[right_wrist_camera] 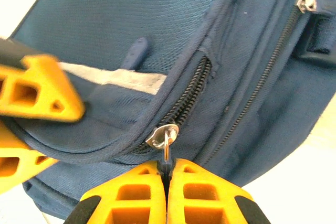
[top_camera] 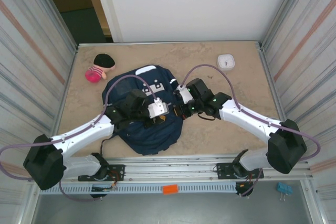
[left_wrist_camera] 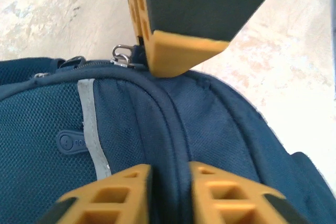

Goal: Pack the student bag

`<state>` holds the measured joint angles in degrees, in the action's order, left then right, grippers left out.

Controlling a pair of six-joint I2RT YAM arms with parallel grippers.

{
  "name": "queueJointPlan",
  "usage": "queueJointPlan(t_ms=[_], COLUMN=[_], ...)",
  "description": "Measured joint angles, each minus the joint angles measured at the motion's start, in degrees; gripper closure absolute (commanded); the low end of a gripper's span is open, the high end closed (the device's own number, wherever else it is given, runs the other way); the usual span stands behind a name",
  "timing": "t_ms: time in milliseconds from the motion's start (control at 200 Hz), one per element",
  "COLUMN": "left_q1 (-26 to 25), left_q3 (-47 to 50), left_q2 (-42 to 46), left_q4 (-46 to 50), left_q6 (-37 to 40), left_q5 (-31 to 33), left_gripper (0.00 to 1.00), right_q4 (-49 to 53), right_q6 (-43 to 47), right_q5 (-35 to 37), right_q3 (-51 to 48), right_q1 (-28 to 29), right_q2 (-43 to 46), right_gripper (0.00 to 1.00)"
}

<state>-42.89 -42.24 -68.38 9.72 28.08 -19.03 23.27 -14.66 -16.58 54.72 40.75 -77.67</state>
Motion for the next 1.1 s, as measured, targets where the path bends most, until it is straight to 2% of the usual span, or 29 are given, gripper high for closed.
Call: queueJointPlan(t_ms=[95,200,446,556,606,651,712,792,912,1022,1102], left_q1=[0.1,0.1,1.1,2.0,2.1,2.0,1.4,0.8,1.2,2.2,3.7], left_q3=[0.9,2.8,2.9,2.9,3.0,3.1,3.6,4.0,4.1,4.1,3.7], left_q2=[0.9,2.5,3.5,3.8,4.2,4.9,7.0,10.1,13.9,15.4,15.2], left_q4=[-2.7,-4.0,0.1,1.1,1.2,1.1,1.2,0.7,-1.3,-1.9,0.4], left_q6=[1.3,3.2,11.1,12.5,12.5,11.9,9.9,5.1,-5.2,-17.0,-25.1], left_q5=[-2.3,-5.5,-8.2,-8.0,-7.8,-8.1,-9.2,-9.3,-6.2,0.5,5.1], left_gripper=[0.93,0.95,0.95,0.88,0.76,0.65,0.57,0.48,0.43,0.43,0.44], right_q4=[-0.2,-0.5,0.5,0.8,0.8,0.7,0.6,0.9,1.6,1.4,-0.2], right_q6=[-0.1,-0.1,1.7,2.3,2.5,2.6,2.7,3.0,2.9,0.9,-1.6], right_q5=[-2.4,-5.4,-10.7,-11.8,-12.0,-11.5,-9.4,-7.0,-5.0,-3.8,-4.0], right_q3=[-0.5,-0.5,2.4,4.1,4.3,4.5,4.7,5.7,8.3,11.3,12.7], right_q1=[-2.8,-4.6,-6.1,-6.1,-6.1,-6.1,-7.2,-8.9,-8.3,-5.5,-3.7], right_q2=[0.0,-0.2,-7.0,-9.2,-9.2,-9.0,-8.5,-7.1,-2.3,1.0,1.0], right_gripper=[1.0,1.0,1.0,1.0,0.89,0.73,0.59,0.54,0.55,0.66,0.68])
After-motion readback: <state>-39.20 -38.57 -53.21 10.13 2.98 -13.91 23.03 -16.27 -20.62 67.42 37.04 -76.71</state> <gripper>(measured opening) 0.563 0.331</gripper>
